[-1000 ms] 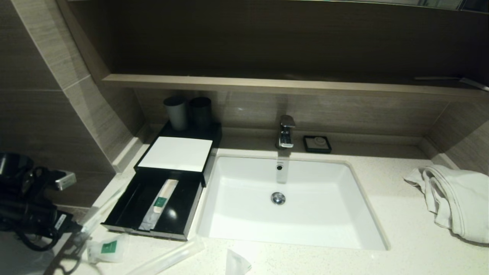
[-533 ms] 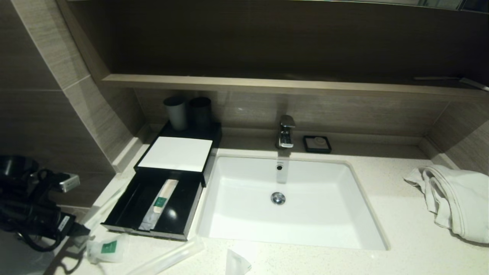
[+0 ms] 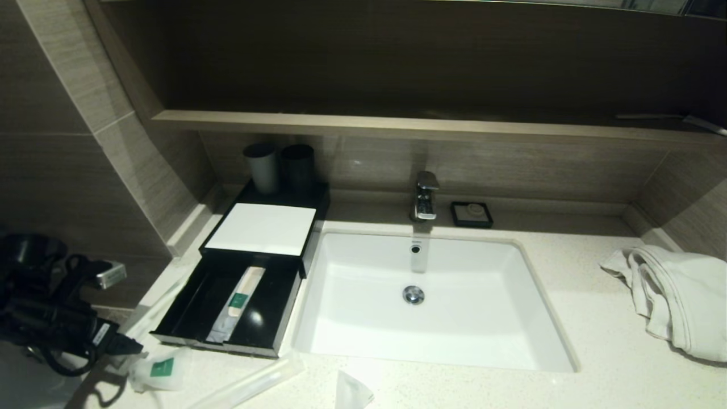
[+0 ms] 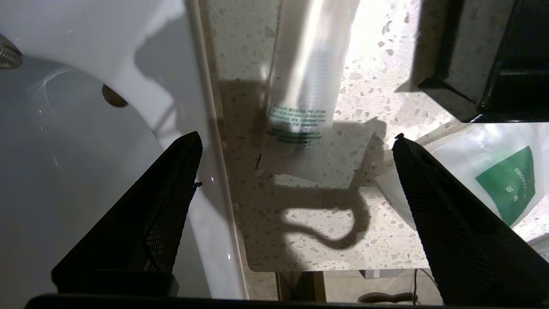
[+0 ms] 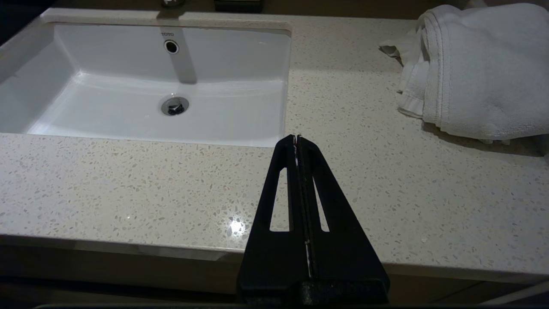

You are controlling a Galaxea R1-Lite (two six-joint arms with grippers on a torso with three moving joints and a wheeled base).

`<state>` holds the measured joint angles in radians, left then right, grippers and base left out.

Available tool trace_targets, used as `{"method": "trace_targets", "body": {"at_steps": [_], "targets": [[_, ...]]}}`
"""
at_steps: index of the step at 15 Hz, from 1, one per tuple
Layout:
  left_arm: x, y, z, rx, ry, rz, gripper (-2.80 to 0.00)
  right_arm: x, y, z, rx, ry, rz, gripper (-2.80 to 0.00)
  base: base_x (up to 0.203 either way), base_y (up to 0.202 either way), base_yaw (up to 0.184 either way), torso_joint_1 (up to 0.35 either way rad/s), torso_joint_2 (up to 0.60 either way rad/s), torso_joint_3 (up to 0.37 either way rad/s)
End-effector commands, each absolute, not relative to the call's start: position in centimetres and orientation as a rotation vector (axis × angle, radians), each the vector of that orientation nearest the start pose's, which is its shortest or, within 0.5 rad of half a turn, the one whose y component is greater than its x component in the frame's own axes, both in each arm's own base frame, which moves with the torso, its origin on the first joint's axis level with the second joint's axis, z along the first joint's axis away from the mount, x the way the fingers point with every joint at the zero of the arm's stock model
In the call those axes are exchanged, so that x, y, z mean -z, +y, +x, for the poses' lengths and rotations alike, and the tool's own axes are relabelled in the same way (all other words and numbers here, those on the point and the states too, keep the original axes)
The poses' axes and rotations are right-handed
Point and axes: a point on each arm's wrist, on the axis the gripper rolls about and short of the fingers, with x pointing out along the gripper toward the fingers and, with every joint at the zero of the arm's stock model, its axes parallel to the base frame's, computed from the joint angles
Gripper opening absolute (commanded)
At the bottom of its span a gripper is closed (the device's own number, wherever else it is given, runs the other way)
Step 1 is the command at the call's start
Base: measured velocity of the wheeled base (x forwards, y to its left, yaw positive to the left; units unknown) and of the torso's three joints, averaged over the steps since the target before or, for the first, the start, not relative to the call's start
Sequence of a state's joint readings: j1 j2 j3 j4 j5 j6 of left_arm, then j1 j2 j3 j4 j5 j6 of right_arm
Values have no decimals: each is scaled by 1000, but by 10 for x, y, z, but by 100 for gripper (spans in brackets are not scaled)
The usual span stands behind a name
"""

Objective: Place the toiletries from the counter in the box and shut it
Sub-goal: Pick up the bathroom toiletry

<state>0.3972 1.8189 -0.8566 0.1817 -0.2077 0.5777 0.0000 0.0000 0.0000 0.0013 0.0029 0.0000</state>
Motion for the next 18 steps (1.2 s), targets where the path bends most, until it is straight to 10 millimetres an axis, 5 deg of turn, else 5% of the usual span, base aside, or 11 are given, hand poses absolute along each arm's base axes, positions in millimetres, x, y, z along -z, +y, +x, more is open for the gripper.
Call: {"method": "trace_targets", "body": {"at_steps": [1, 18], "targets": [[-95, 102, 259, 160, 1099, 178, 0, -75, 0, -23, -3, 2, 0, -280, 0, 0, 0, 0, 0, 0], [-89, 104, 263, 163, 1114, 165, 0, -75, 0, -23, -3, 2, 0, -280, 0, 0, 0, 0, 0, 0]]}}
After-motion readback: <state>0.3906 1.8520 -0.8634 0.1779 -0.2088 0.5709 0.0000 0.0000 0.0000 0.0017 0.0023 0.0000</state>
